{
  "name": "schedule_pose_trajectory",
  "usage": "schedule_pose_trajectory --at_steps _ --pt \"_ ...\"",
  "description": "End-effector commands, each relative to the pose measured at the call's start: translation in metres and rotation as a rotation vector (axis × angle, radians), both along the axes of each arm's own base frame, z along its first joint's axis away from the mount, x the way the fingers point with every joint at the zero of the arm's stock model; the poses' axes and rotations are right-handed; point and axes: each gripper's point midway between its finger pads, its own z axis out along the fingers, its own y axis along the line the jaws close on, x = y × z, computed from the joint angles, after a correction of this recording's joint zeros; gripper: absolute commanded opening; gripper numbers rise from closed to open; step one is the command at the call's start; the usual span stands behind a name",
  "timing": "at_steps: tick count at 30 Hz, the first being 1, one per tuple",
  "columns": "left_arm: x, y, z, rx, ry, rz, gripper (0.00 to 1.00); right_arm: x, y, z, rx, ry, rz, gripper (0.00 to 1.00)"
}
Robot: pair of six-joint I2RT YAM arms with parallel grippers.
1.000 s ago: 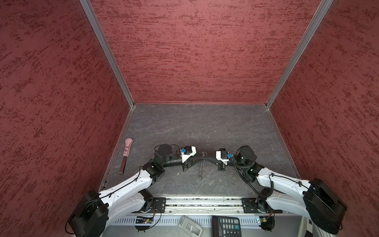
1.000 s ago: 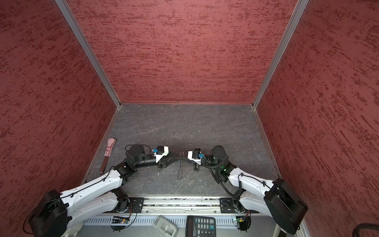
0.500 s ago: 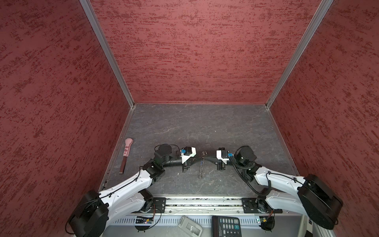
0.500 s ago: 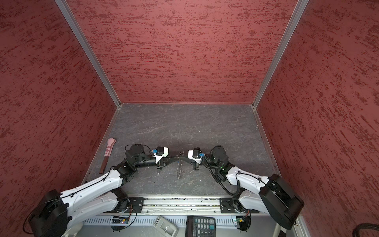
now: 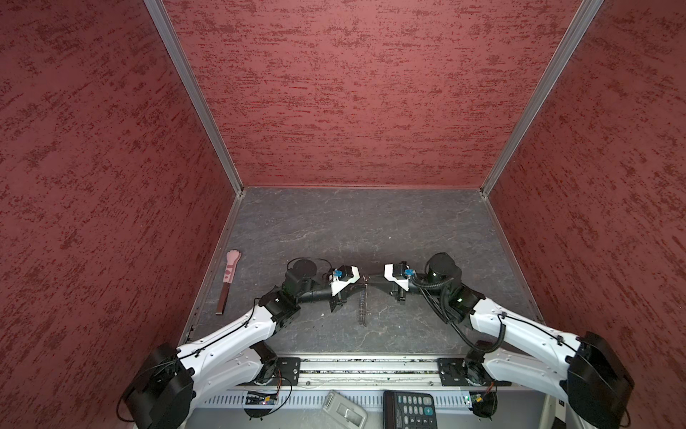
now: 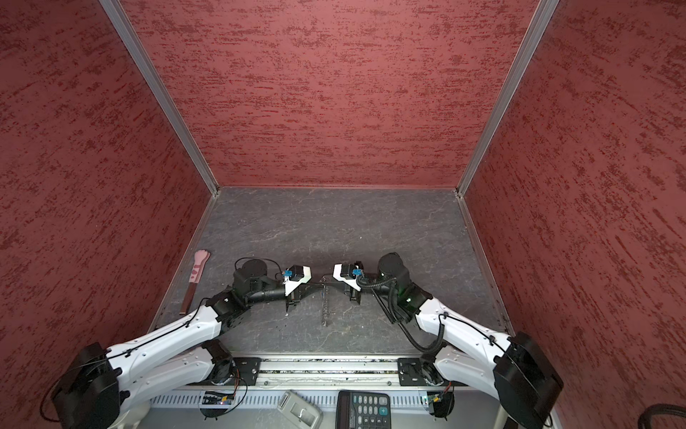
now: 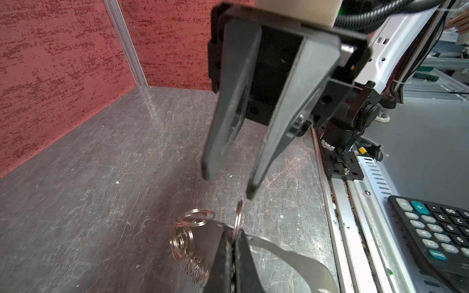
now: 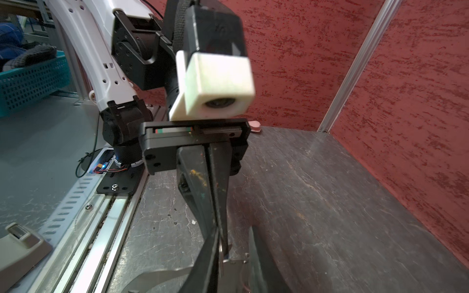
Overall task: Attach keys to a key ring
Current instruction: Pass the keyring.
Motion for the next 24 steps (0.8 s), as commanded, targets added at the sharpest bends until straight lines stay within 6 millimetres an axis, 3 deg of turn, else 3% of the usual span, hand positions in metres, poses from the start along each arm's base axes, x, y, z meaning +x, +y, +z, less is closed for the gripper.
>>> schedule_pose_trajectory --at_steps 1,24 --pt "0.004 -0.002 0.004 0.059 -0.057 0.014 0.00 0.003 -0.008 -0.029 -0.171 0.058 -0.035 0.23" --pt "0.002 -0.004 0.000 0.079 -0.054 0.000 0.00 -0.010 0.005 -0.029 -0.183 0.113 0.079 0.21"
